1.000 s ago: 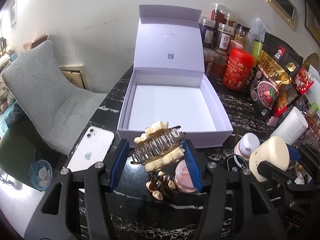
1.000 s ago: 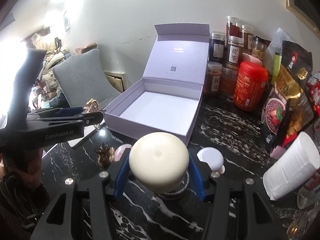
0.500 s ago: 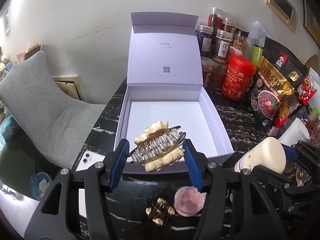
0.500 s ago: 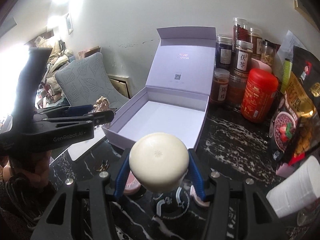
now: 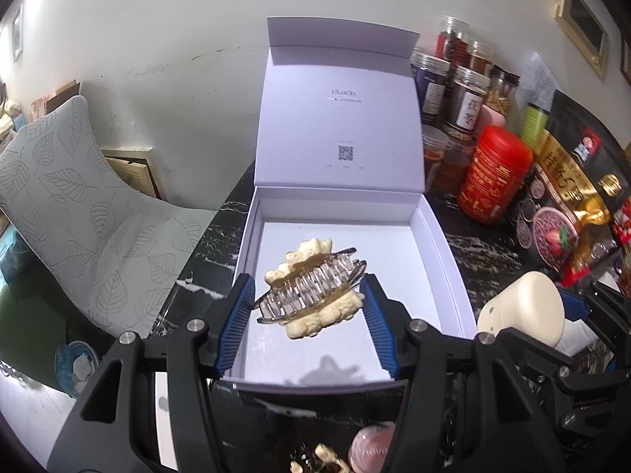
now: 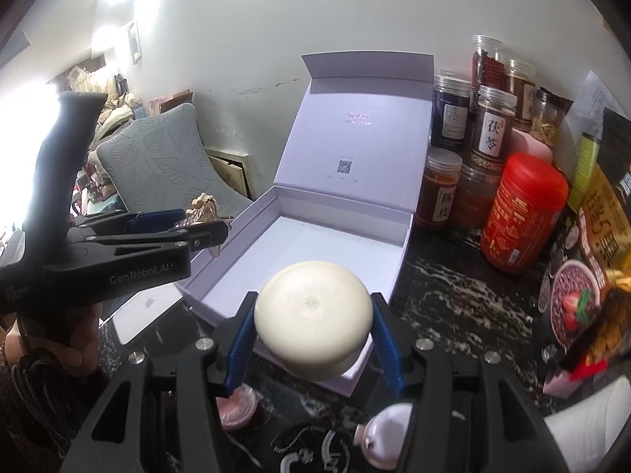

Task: Organize objects
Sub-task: 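Lift the clip with the left tool while the right tool carries the cream jar toward the box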

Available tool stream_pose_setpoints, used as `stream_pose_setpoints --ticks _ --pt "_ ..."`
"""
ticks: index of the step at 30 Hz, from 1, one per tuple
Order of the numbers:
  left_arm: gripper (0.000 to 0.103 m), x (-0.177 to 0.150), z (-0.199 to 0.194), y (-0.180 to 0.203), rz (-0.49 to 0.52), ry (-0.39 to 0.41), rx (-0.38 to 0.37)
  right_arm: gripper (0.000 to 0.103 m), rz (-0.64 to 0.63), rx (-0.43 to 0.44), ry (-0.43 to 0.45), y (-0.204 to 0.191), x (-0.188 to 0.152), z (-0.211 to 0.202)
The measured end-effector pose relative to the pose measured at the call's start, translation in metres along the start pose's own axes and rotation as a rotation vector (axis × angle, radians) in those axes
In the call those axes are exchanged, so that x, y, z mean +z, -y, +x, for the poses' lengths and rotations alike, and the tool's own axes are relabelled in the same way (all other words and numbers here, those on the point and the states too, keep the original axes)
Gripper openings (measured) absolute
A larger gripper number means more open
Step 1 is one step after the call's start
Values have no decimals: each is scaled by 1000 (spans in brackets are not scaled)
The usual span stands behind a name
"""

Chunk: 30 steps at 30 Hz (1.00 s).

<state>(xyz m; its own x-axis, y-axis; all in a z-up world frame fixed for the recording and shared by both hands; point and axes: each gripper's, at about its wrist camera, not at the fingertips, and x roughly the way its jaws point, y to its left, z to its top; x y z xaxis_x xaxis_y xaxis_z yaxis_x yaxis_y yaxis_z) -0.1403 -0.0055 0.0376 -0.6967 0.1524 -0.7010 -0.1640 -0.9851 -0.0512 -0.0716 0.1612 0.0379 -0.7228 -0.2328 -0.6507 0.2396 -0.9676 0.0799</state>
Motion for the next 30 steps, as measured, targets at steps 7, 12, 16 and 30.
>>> stream_pose_setpoints --ticks 7,12,16,30 --pt "54 14 20 -4 -6 -3 25 56 -20 7 -10 8 15 25" --pt "54 22 35 -11 -24 -17 34 56 -31 13 -6 12 27 40" --pt "54 30 46 -13 -28 -20 38 56 -36 17 -1 16 37 53" --pt "54 68 81 -16 -33 -23 63 56 -13 30 12 37 71 89"
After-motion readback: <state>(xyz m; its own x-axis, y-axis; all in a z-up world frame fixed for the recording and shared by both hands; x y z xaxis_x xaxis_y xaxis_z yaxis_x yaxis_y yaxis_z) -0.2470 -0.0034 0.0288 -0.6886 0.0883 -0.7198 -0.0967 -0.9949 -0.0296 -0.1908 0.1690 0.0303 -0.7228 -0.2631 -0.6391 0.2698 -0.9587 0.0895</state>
